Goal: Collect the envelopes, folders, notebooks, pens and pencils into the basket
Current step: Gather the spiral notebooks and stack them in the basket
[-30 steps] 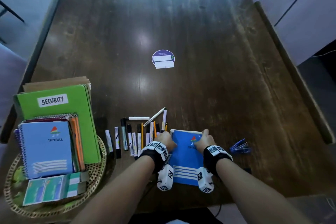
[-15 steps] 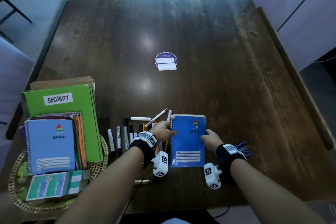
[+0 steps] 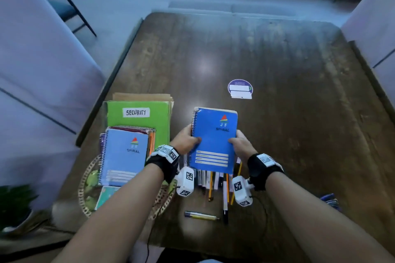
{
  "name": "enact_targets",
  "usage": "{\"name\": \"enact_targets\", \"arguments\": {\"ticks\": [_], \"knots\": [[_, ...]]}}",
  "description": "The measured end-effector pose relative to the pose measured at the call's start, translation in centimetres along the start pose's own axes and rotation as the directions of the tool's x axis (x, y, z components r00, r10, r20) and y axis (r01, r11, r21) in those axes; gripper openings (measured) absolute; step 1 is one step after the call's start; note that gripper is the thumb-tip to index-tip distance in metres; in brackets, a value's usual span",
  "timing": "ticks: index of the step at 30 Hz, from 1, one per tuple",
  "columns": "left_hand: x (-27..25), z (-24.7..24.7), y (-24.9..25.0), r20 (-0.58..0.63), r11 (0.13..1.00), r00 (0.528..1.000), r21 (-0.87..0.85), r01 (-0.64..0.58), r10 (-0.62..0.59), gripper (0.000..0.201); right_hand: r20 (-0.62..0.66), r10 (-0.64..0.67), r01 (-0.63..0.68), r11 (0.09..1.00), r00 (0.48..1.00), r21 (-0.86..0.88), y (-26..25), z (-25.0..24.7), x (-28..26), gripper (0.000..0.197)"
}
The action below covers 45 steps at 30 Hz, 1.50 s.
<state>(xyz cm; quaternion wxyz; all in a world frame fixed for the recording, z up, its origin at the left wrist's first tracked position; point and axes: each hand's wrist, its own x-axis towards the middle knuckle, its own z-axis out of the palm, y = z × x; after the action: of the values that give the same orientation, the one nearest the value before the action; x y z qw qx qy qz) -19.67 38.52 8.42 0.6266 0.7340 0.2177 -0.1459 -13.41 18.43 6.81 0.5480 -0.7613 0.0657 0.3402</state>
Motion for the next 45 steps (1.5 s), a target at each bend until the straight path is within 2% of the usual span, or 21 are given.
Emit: {"name": "enact_targets", "arguments": {"ticks": [5,10,14,20,23,25,27,30,33,37,41,42,45], "knots": [[-2.9,-8.9,-1.7,-0.130,0.999,0.991,0.016,0.032,-0.029,0.044,0.074,-0.074,0.073,0.997,0.995,0.017,-4.2,9.2,-0.8,0.022],[-5.7,-16.1,-4.0,-0.206,0.998,0.978,0.052,0.035,-0.024,0.050,0.154,-0.103,0.108,0.994,0.983,-0.025,-5.8,16.7,-1.2,0.023],[-8.0,-19.7,-5.3,-0.285,0.982,0.958,0.177,0.063,-0.011,0.038,0.221,-0.132,0.166,0.976,0.966,-0.140,-5.3,21.3,-0.7,0.024],[-9.3,-23.1,-9.0,-0.395,0.896,0.919,0.413,0.163,0.015,0.031,0.233,-0.109,0.176,0.941,0.966,-0.290,-3.7,26.1,-1.1,0.024],[-9.5,-23.8,-11.0,-0.472,0.789,0.881,0.544,0.285,0.007,0.040,0.218,-0.069,0.154,0.901,0.974,-0.405,-3.1,27.4,-1.8,0.025],[-9.7,-24.1,-12.1,-0.512,0.738,0.857,0.554,0.385,-0.062,0.056,0.149,-0.075,0.139,0.861,0.986,-0.489,-2.7,27.9,-2.0,0.027],[-9.6,-24.6,-13.0,-0.515,0.740,0.844,0.509,0.440,-0.147,0.080,0.036,-0.089,0.095,0.857,0.995,-0.506,-2.0,28.1,-2.0,0.032],[-9.2,-25.2,-13.4,-0.398,0.794,0.876,0.422,0.438,-0.272,0.111,-0.058,-0.052,0.019,0.882,0.997,-0.471,-1.6,28.3,-1.9,0.053],[-8.5,-25.7,-13.4,-0.304,0.849,0.899,0.333,0.410,-0.316,0.107,-0.055,0.010,-0.031,0.912,0.998,-0.409,-1.3,28.2,-1.4,0.064],[-7.6,-26.1,-13.9,-0.300,0.843,0.896,0.333,0.421,-0.329,0.094,-0.070,0.073,-0.092,0.938,0.995,-0.335,-1.3,28.1,-1.1,0.078],[-7.1,-26.0,-13.9,-0.329,0.842,0.877,0.300,0.449,-0.350,0.099,-0.063,0.143,-0.155,0.953,0.988,-0.259,-1.3,28.7,-0.2,0.088],[-7.1,-25.9,-14.0,-0.332,0.842,0.874,0.292,0.453,-0.355,0.099,-0.053,0.159,-0.167,0.953,0.986,-0.254,-1.2,28.7,0.2,0.088],[-7.1,-25.8,-14.4,-0.361,0.833,0.875,0.331,0.443,-0.322,0.110,-0.005,0.196,-0.191,0.951,0.981,-0.245,-1.3,28.7,0.8,0.067]]}}
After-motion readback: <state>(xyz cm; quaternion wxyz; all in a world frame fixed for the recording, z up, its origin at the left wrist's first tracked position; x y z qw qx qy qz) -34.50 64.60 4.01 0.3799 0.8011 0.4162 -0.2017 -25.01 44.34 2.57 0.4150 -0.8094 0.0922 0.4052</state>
